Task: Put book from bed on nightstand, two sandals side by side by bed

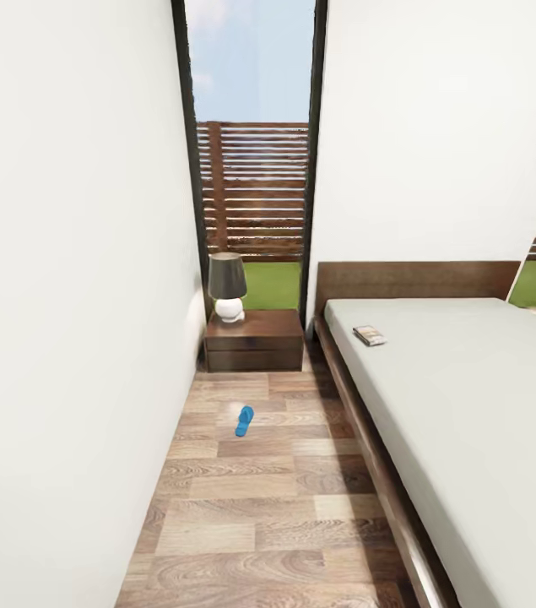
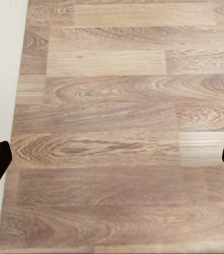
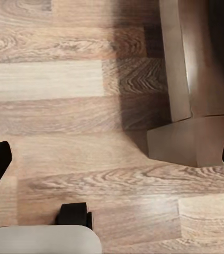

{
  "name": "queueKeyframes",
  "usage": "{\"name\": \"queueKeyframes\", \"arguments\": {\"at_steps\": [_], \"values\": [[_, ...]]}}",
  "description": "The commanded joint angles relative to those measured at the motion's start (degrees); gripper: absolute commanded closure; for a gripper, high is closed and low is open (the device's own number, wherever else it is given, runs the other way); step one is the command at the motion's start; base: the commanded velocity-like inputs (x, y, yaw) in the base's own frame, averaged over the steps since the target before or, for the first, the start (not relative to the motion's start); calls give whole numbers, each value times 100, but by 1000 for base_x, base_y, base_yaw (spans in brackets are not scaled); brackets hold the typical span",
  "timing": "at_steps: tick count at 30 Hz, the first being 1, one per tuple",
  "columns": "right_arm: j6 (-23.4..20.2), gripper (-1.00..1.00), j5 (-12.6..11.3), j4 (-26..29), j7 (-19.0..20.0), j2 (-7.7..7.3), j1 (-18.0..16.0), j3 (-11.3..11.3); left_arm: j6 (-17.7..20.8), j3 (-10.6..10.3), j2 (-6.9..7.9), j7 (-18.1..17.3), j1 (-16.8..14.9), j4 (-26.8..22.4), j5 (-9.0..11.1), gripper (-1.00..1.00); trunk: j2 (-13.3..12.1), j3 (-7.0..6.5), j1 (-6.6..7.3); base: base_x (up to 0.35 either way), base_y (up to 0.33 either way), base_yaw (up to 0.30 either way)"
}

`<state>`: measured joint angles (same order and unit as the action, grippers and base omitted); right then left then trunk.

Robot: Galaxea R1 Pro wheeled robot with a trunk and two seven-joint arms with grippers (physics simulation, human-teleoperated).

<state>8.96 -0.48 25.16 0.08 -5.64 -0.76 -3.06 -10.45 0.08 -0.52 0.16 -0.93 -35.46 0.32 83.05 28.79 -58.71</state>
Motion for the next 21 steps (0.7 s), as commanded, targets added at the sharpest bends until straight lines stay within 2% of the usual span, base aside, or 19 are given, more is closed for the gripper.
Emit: {"name": "queueKeyframes", "arguments": {"at_steps": [1, 7, 14, 21], "values": [[18, -100, -5, -3, 1, 1, -3, -11, -19, 1, -1, 2, -3, 4, 1, -100, 3, 6, -2, 228, 171, 0], [18, -100, -5, -3, 1, 1, -3, -11, -19, 1, -1, 3, -3, 4, -3, -100, 3, 6, -2, 212, 86, 45], [17, -100, -5, -3, 1, 1, -3, -11, -19, 1, -1, 2, -3, 13, -5, -100, 3, 6, -2, 236, 7, 221], [18, -100, -5, -3, 1, 1, -3, -11, -19, 1, -1, 2, -3, 21, -6, -100, 3, 6, -2, 238, 0, 50]]}}
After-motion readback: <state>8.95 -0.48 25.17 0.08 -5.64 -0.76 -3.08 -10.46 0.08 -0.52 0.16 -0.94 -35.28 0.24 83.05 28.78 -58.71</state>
